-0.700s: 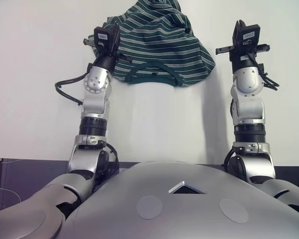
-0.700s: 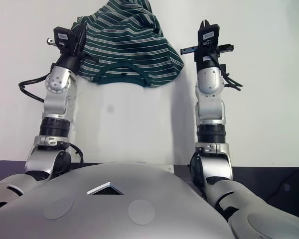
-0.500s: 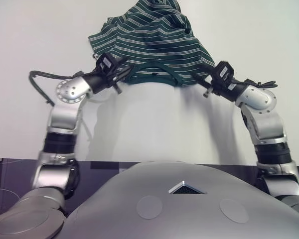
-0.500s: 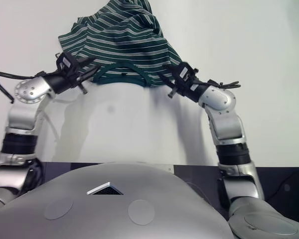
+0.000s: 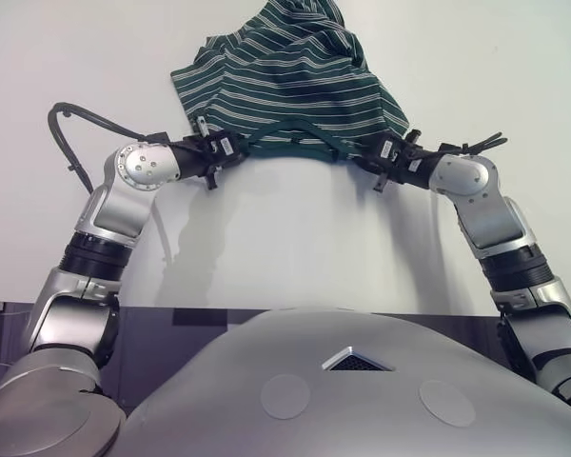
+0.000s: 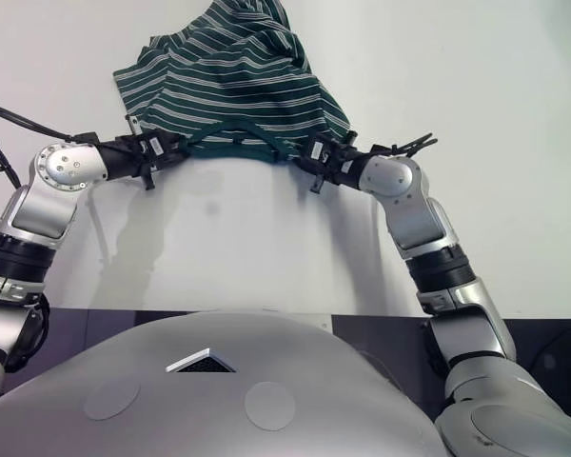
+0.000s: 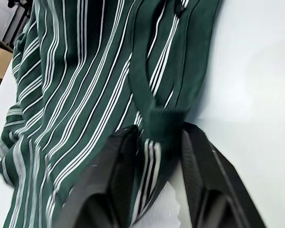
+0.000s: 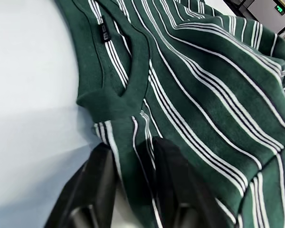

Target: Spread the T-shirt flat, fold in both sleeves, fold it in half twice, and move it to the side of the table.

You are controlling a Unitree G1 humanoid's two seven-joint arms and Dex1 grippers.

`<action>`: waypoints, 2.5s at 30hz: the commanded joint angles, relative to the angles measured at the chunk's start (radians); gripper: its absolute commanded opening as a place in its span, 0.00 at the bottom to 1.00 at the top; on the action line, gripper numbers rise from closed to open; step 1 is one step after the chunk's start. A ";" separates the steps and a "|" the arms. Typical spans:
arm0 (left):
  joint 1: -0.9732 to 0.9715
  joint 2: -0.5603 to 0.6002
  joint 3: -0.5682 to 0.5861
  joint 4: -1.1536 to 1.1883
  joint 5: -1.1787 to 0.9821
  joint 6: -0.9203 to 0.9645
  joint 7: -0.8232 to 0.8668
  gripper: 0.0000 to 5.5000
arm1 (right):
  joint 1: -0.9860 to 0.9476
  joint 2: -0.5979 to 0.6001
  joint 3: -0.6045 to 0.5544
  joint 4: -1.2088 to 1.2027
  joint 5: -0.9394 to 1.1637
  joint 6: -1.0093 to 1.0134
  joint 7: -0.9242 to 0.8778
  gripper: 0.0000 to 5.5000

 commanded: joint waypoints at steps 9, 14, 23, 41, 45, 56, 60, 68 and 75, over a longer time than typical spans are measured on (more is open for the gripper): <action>0.023 0.134 0.119 -0.232 -0.437 0.405 -0.403 0.00 | 0.065 -0.226 -0.124 -0.289 0.420 0.345 0.430 0.00; -0.384 -0.005 0.149 0.176 -0.324 0.283 -0.215 0.00 | -0.357 -0.095 -0.194 0.153 0.323 0.217 0.264 0.00; -1.290 -0.224 0.169 1.158 -0.081 -0.099 0.429 0.00 | -1.272 0.014 -0.123 1.189 -0.078 -0.209 -0.447 0.00; -1.247 -0.134 0.305 1.114 -0.192 -0.091 -0.450 0.00 | -1.293 -0.143 -0.170 1.179 -0.104 -0.500 0.074 0.00; -1.076 0.001 0.264 0.722 -0.375 0.203 -0.783 0.00 | -1.096 -0.263 -0.181 0.820 0.076 -0.376 0.583 0.00; -0.012 0.218 0.015 -0.476 -0.401 0.548 -0.578 0.00 | 0.152 -0.664 -0.033 -0.243 0.219 -0.011 0.660 0.00; 0.185 0.203 -0.069 -0.438 -0.269 0.510 -0.420 0.07 | 0.291 -0.576 -0.033 -0.255 0.114 0.103 0.473 0.00; 0.365 0.248 -0.022 -0.570 -0.314 0.532 -0.287 0.18 | 0.385 -0.628 -0.082 -0.515 0.238 0.338 0.448 0.18; 0.455 0.282 0.185 -0.696 -0.403 0.582 -0.214 0.18 | 0.376 -0.675 -0.238 -0.657 0.401 0.493 0.479 0.19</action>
